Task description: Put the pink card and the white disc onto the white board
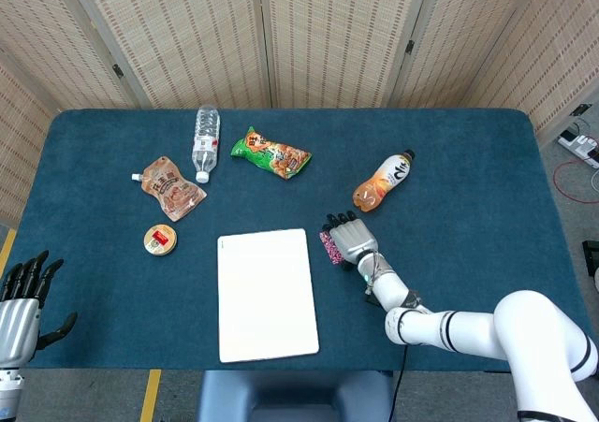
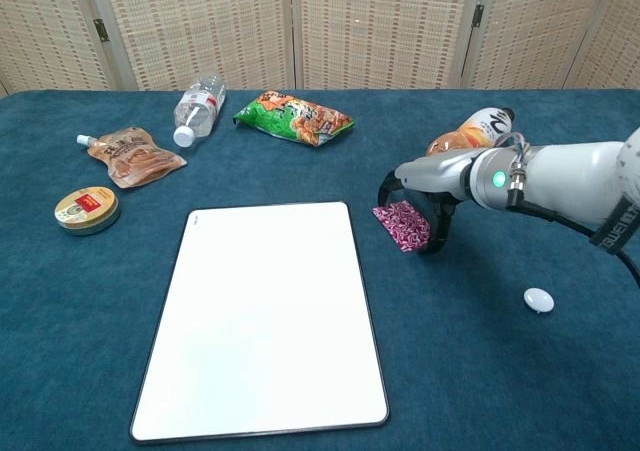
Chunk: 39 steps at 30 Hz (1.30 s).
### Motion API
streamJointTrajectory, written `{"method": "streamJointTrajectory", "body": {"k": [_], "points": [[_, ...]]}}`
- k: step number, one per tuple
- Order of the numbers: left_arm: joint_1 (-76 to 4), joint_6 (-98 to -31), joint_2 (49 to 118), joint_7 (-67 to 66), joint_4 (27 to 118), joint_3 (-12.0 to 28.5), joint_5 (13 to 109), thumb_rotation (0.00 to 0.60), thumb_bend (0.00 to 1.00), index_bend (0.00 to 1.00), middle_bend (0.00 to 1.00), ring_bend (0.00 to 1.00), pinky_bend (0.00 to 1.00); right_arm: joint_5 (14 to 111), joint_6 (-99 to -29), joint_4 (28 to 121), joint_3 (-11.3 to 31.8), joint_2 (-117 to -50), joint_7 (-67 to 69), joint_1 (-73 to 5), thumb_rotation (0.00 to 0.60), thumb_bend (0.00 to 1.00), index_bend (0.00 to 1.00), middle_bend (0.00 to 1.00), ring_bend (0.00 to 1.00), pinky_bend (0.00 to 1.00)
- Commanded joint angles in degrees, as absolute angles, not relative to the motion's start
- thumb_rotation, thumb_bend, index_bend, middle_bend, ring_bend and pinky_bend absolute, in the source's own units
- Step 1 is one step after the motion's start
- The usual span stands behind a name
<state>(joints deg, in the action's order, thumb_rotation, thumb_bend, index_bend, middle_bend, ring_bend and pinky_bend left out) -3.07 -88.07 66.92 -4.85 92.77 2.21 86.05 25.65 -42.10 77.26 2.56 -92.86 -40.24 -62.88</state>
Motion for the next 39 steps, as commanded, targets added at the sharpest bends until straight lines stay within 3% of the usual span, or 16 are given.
{"method": "streamJointTrajectory", "body": {"k": [1, 16, 28, 39], "points": [[-3.0, -88.0, 67.0, -4.8, 92.7, 2.2, 86.0, 0.6, 0.32, 0.13, 0.03, 0.06, 0.0, 25.7, -42.3, 77.0, 2.4, -93.1, -39.9, -62.8, 0.6, 0.29, 0.16, 0.05, 0.04, 0.0], [-2.9, -87.6, 67.0, -4.4, 92.4, 2.0, 85.9, 0.6, 0.32, 0.13, 0.03, 0.06, 0.0, 26.8, -43.2, 74.6, 1.8, -94.9, -39.2, -62.9, 0.6, 0.29, 0.17, 0.05, 0.02, 0.0], [-3.0, -87.3, 67.0, -4.5, 92.4, 1.9, 86.0, 0.6, 0.32, 0.13, 0.03, 0.06, 0.0, 28.5, -43.7, 74.2, 2.4, -95.4, -37.7, -62.2, 0.6, 0.29, 0.24, 0.08, 0.01, 0.0], [-2.8, -87.6, 66.4, -5.1, 93.3, 1.8, 86.0, 0.6, 0.32, 0.13, 0.03, 0.06, 0.0, 36.3, -46.1, 82.1, 4.7, -92.0, -34.2, -61.1, 0.6, 0.28, 0.24, 0.08, 0.0, 0.0]]}}
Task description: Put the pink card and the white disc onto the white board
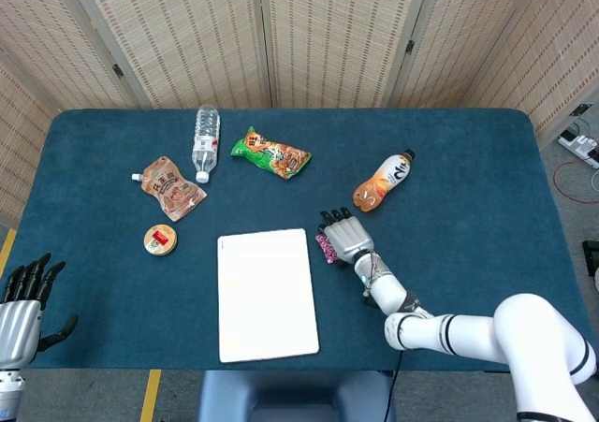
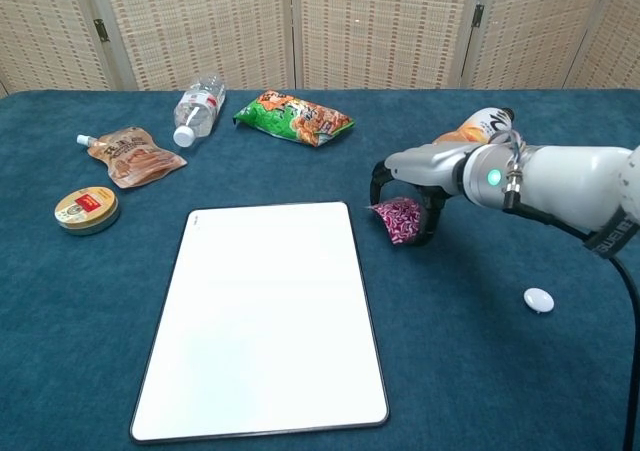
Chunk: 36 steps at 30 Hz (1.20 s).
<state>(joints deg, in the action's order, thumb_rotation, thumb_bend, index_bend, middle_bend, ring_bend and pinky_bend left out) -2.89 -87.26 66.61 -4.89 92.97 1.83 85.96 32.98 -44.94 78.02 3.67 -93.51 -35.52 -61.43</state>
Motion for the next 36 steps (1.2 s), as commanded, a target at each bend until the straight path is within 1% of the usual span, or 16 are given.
{"method": "streamJointTrajectory", "body": {"k": [1, 4, 8, 10, 15, 18, 20, 22, 25, 29, 33, 36], "points": [[-2.7, -87.8, 66.3, -5.1, 93.5, 1.9, 86.1, 0.6, 0.32, 0.13, 0.03, 0.06, 0.0, 37.8, -46.5, 83.7, 4.7, -91.4, -34.0, -61.0, 0.6, 0.28, 0.24, 0.08, 0.0, 0.0], [-2.6, -87.9, 66.3, -5.1, 93.6, 1.9, 86.1, 0.6, 0.32, 0.13, 0.03, 0.06, 0.0, 41.6, -47.3, 86.5, 4.6, -91.4, -34.1, -61.1, 0.6, 0.28, 0.24, 0.08, 0.0, 0.0], [-2.5, -88.1, 66.2, -5.1, 93.7, 1.8, 86.2, 0.6, 0.32, 0.12, 0.03, 0.06, 0.0, 44.7, -47.3, 88.2, 4.3, -92.9, -34.8, -61.8, 0.6, 0.28, 0.24, 0.08, 0.0, 0.0], [-2.3, -88.2, 66.1, -4.9, 93.6, 1.7, 86.2, 0.6, 0.32, 0.12, 0.03, 0.06, 0.0, 45.1, -46.9, 88.1, 4.3, -93.9, -35.1, -62.2, 0.6, 0.28, 0.24, 0.08, 0.0, 0.0], [-2.1, -88.3, 66.0, -4.5, 93.3, 1.7, 86.0, 0.6, 0.32, 0.12, 0.03, 0.06, 0.0, 44.7, -45.8, 87.0, 4.2, -95.8, -36.2, -63.4, 0.6, 0.29, 0.19, 0.07, 0.0, 0.0], [-2.0, -88.3, 66.1, -4.3, 93.0, 1.7, 86.1, 0.6, 0.32, 0.12, 0.03, 0.06, 0.0, 44.5, -45.5, 86.7, 4.2, -96.5, -36.7, -64.0, 0.6, 0.29, 0.1, 0.06, 0.0, 0.0], [-2.1, -88.3, 66.2, -4.1, 92.9, 1.6, 86.3, 0.6, 0.32, 0.12, 0.03, 0.06, 0.0, 45.0, -45.7, 86.8, 4.2, -96.4, -36.5, -64.0, 0.6, 0.29, 0.02, 0.06, 0.0, 0.0], [-2.1, -88.4, 66.3, -4.0, 92.7, 1.7, 86.3, 0.6, 0.32, 0.12, 0.03, 0.06, 0.0, 45.4, -46.2, 87.5, 4.1, -95.6, -36.0, -63.5, 0.6, 0.29, 0.0, 0.06, 0.0, 0.0], [-2.2, -88.2, 66.3, -3.9, 92.6, 1.7, 86.3, 0.6, 0.32, 0.12, 0.03, 0.06, 0.0, 46.5, -47.2, 89.4, 3.8, -93.6, -35.1, -62.5, 0.6, 0.29, 0.0, 0.06, 0.0, 0.0], [-2.3, -88.1, 66.4, -3.8, 92.5, 1.8, 86.3, 0.6, 0.32, 0.13, 0.03, 0.06, 0.0, 49.8, -50.3, 94.0, 2.0, -88.6, -33.6, -59.4, 0.6, 0.29, 0.0, 0.07, 0.0, 0.0], [-2.7, -87.7, 66.5, -4.0, 92.7, 1.9, 86.5, 0.6, 0.32, 0.13, 0.03, 0.06, 0.0, 54.3, -53.8, 98.4, -1.4, -82.8, -32.2, -55.3, 0.6, 0.28, 0.01, 0.1, 0.0, 0.0], [-2.9, -87.5, 66.6, -4.2, 92.8, 2.0, 86.5, 0.6, 0.32, 0.13, 0.03, 0.06, 0.0, 57.7, -55.6, 100.1, -4.0, -79.6, -30.3, -52.2, 0.6, 0.28, 0.06, 0.11, 0.0, 0.0]]}}
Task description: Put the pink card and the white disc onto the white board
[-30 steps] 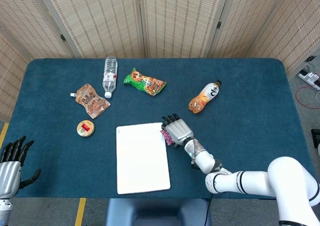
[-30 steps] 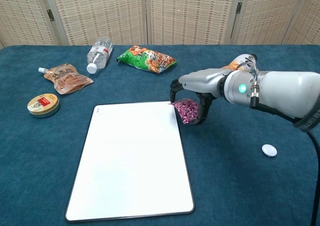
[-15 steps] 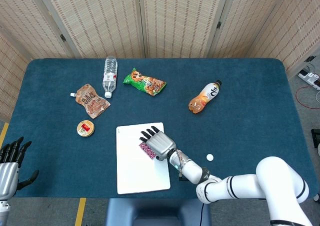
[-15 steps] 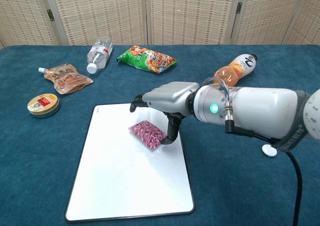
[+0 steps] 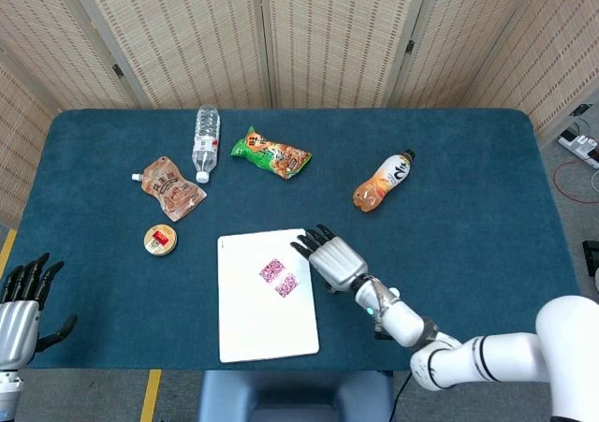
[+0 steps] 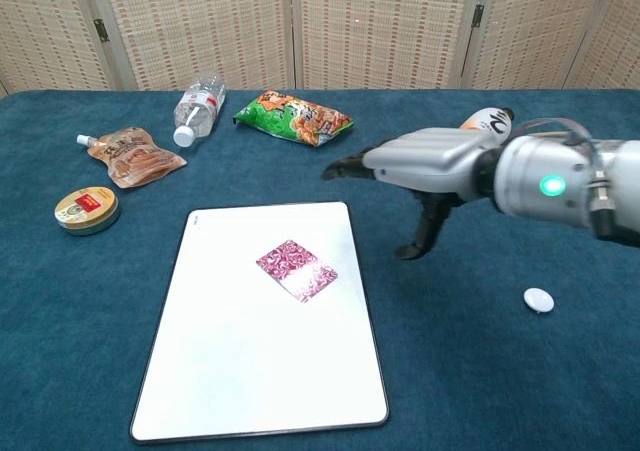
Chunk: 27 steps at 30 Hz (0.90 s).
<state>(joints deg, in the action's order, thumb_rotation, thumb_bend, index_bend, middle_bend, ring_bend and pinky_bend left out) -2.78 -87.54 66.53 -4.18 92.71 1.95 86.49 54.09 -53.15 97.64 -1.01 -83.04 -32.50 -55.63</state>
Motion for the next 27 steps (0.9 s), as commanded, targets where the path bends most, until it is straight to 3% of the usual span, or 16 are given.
{"method": "streamJointTrajectory", "body": {"k": [1, 11, 27], "points": [[-3.0, -87.4, 66.6, -4.3, 92.9, 2.1, 86.4, 0.6, 0.32, 0.13, 0.03, 0.06, 0.0, 59.1, -56.1, 100.5, -5.1, -78.3, -29.2, -50.9, 0.6, 0.29, 0.08, 0.12, 0.01, 0.0], [-4.0, -87.0, 66.4, -6.1, 94.7, 2.4, 87.4, 0.6, 0.32, 0.13, 0.03, 0.06, 0.0, 70.4, -61.2, 97.3, -11.2, -74.5, -20.3, -40.6, 0.6, 0.28, 0.25, 0.16, 0.04, 0.0], [-3.4, -87.7, 66.1, -6.5, 95.5, 1.9, 87.5, 0.6, 0.32, 0.13, 0.03, 0.06, 0.0, 72.6, -56.8, 88.5, -9.1, -78.0, -17.3, -36.6, 0.6, 0.28, 0.36, 0.18, 0.05, 0.0]]}}
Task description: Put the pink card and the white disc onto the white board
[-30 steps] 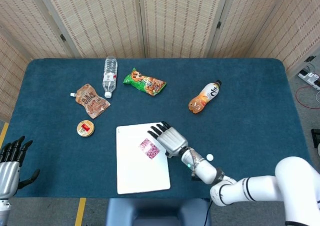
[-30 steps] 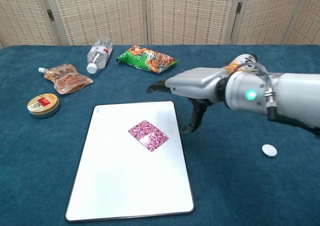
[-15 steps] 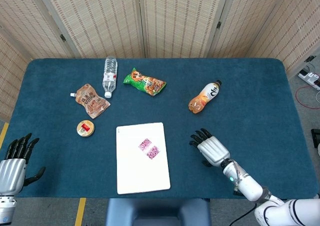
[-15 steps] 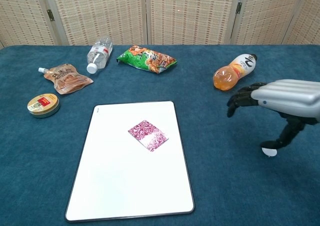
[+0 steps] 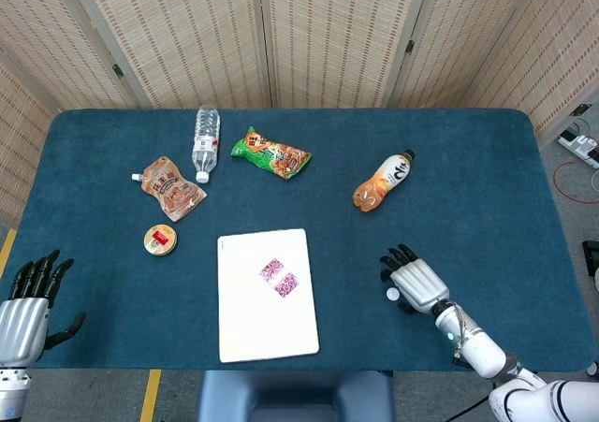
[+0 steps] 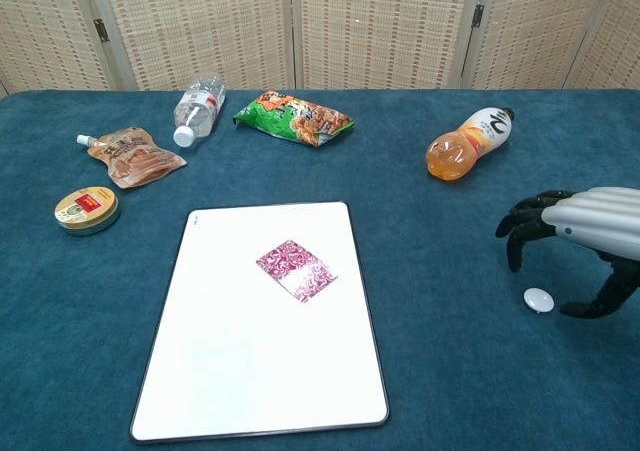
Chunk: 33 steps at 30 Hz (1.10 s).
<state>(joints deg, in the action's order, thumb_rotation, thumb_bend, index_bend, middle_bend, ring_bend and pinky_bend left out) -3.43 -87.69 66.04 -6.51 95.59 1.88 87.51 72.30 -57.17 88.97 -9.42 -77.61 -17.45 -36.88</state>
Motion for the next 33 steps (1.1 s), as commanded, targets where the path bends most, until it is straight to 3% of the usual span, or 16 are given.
{"method": "streamJointTrajectory", "body": {"k": [1, 33], "points": [[-3.4, -87.7, 66.1, -6.5, 95.5, 1.9, 87.4, 0.6, 0.32, 0.13, 0.03, 0.06, 0.0, 72.7, -56.4, 88.1, -9.0, -78.2, -17.4, -36.4, 0.6, 0.28, 0.37, 0.18, 0.05, 0.0], [-3.4, -87.2, 66.9, -5.4, 94.0, 1.7, 87.1, 0.6, 0.32, 0.13, 0.03, 0.06, 0.0, 71.8, -51.2, 85.2, -4.4, -80.9, -20.5, -34.6, 0.6, 0.29, 0.43, 0.18, 0.05, 0.0]]}}
